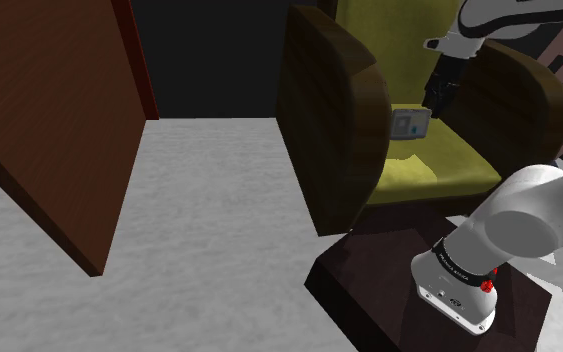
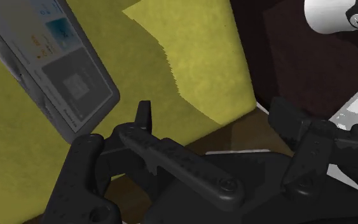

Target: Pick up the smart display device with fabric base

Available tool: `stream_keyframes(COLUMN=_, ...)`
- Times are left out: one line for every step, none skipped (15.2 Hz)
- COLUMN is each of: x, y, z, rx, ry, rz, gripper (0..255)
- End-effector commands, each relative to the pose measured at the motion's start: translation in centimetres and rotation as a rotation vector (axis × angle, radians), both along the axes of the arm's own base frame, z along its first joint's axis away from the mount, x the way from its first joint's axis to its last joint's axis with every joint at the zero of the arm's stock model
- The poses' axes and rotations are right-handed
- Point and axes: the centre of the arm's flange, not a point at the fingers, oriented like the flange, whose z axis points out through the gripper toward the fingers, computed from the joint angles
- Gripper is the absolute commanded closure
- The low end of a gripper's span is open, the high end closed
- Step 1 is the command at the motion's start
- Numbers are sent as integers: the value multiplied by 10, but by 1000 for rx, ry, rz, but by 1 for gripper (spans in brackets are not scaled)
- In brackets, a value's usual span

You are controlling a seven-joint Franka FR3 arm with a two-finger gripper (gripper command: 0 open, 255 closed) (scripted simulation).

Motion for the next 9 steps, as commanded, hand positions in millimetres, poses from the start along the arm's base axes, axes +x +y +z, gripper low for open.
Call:
stream_keyframes(x=10, y=-23, z=-9, rx=0, ry=2, rz=70, gripper=0)
stream_keyframes(x=16, y=-33, z=-14, rx=0, ry=3, rz=102, gripper=0)
stream_keyframes(x=22, y=-43, z=-18, rx=1, ry=4, rz=134, gripper=0)
stream_keyframes(x=28, y=-53, z=-23, rx=1, ry=5, rz=166, gripper=0)
stream_keyframes(x=35, y=-63, z=-28, rx=2, ry=5, rz=198, gripper=0)
stream_keyframes(x=42, y=-73, z=-33, rx=2, ry=6, rz=230, gripper=0)
stream_keyframes(x=50, y=-82, z=-37, rx=3, ry=7, rz=262, gripper=0)
stream_keyframes(x=58, y=-92, z=-42, rx=4, ry=8, rz=294, gripper=0)
stream_keyframes(x=66, y=-101, z=-47, rx=4, ry=9, rz=326, gripper=0)
